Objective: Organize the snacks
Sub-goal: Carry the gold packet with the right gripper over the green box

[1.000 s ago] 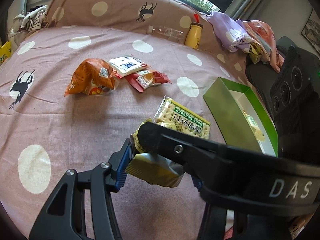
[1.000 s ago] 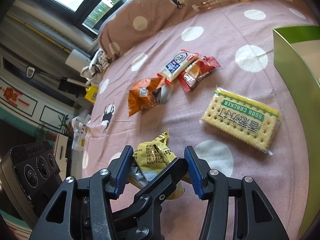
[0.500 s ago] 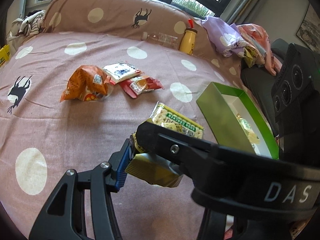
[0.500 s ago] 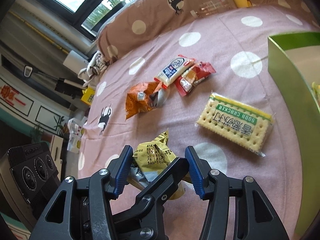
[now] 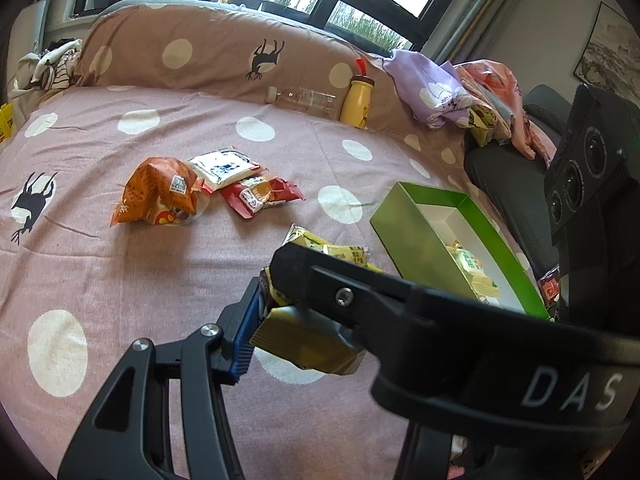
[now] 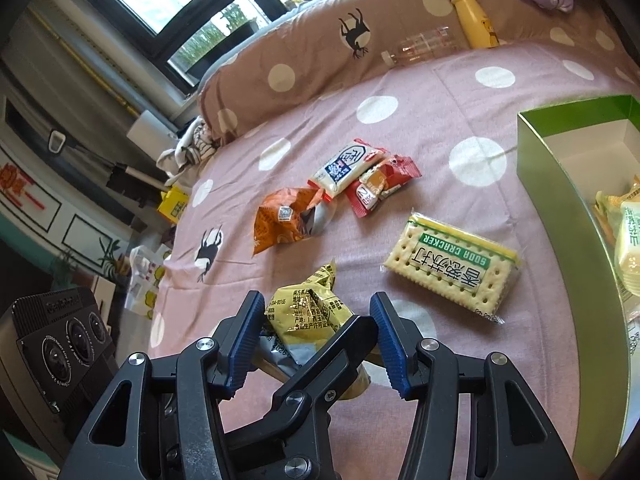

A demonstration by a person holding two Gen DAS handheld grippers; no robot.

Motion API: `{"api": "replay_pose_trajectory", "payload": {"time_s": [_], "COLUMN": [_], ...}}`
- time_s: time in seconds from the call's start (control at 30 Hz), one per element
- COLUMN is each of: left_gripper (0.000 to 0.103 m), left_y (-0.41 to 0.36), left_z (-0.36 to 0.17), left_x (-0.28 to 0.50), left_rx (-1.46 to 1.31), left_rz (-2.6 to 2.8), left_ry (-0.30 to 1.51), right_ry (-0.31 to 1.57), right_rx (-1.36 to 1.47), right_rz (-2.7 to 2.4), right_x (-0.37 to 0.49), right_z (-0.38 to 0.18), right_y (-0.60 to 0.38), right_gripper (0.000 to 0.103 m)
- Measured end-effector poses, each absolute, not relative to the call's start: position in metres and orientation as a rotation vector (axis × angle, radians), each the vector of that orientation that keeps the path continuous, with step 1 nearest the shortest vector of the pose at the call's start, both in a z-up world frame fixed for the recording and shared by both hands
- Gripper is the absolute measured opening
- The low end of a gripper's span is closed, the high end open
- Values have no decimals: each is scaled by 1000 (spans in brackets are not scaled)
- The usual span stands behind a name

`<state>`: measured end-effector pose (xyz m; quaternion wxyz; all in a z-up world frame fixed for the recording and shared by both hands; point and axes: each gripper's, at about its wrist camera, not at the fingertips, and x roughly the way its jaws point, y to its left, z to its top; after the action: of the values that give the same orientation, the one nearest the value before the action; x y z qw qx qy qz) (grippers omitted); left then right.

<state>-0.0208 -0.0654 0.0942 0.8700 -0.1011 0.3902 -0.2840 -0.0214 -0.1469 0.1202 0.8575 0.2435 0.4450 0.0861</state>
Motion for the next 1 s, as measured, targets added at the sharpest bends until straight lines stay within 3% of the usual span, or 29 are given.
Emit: {"api": "replay_pose_trajectory", "payload": {"time_s": [0.63, 1.0], "left_gripper": [52, 52], "left_y": [-173, -236], "left_z": [139, 133], "left_x": [-30, -31], "left_rx": [-5, 97], "left_rz": [-817, -924], "left_ry": [702, 723], "right_ry": [690, 613], "right_rx": [683, 818], "right_rz": [6, -91], "right_x": [-70, -94], "right_z": [158, 147], "right_y": [-243, -306], "right_gripper": [56, 56]}}
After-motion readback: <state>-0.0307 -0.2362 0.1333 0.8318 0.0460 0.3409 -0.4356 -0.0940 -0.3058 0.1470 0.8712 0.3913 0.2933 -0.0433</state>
